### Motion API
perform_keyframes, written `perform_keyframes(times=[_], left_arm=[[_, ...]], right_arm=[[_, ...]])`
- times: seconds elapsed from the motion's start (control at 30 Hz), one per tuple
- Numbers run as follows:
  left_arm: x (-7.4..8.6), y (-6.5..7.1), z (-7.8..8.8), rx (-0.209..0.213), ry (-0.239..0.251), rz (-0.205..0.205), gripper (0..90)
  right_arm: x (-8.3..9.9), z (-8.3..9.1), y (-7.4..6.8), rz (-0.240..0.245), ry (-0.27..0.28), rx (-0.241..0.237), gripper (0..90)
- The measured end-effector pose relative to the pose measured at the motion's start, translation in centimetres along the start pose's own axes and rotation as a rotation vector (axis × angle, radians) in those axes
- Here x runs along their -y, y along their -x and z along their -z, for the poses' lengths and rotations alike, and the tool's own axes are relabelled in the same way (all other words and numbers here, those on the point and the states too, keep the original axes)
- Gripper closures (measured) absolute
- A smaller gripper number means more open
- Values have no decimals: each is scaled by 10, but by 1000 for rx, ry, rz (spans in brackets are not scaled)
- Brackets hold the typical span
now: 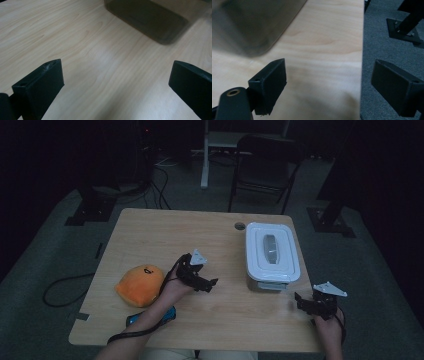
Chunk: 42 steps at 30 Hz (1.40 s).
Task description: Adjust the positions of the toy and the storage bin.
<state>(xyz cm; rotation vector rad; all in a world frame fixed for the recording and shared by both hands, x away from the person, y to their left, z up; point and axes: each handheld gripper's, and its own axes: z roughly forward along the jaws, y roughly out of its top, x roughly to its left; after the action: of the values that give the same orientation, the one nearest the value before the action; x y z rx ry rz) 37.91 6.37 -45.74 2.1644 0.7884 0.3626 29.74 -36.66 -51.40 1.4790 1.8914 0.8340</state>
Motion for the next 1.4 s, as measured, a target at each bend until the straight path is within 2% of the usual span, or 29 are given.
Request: perform_keyframes(times=[0.1, 0.2, 0.37, 0.43, 0.47, 0.67, 0.73, 0.8, 0.87, 0.97, 1.1, 1.17, 1.2, 1.3, 1.4], left_arm=[[-6, -1, -14, 6, -13, 9, 4], [-12, -1, -26, -5, -18, 18, 4], [-21, -6, -47, -20, -32, 40, 4], [-24, -6, -52, -19, -35, 39, 4], [-28, -6, -60, -26, -37, 36, 4], [-39, -2, -85, -27, -58, 44, 4], [-42, -2, -92, -40, -69, 30, 4], [-45, -1, -95, -28, -59, 16, 4], [-48, 1, -98, -43, -54, 4, 4], [-52, 1, -103, -47, -54, 25, 4], [-60, 2, -107, -46, -76, 14, 4], [-65, 4, -107, -37, -66, 12, 4], [-66, 4, -106, -30, -60, 14, 4], [-69, 6, -105, -53, -63, 3, 4], [-69, 4, -103, -54, -72, 1, 4]], right_arm=[[-6, -6, 6, -26, 12, 15, 127], [-11, -13, 12, -58, 21, 17, 127], [-18, -25, 17, -85, 29, 32, 127], [-20, -28, 17, -80, 32, 34, 128], [-23, -30, 18, -81, 31, 31, 128], [-41, -45, 18, -49, 39, 32, 133], [-45, -50, 17, -52, 42, 36, 133], [-48, -54, 16, -57, 44, 25, 133], [-49, -58, 15, -63, 42, 4, 133], [-51, -62, 12, -68, 49, -9, 133], [-54, -64, 13, -83, 68, -32, 162], [-55, -65, 14, -106, 79, -74, 180], [-56, -66, 14, -106, 80, -77, 181], [-57, -68, 10, -86, 75, -98, 193], [-58, -69, 7, -79, 81, -100, 198]])
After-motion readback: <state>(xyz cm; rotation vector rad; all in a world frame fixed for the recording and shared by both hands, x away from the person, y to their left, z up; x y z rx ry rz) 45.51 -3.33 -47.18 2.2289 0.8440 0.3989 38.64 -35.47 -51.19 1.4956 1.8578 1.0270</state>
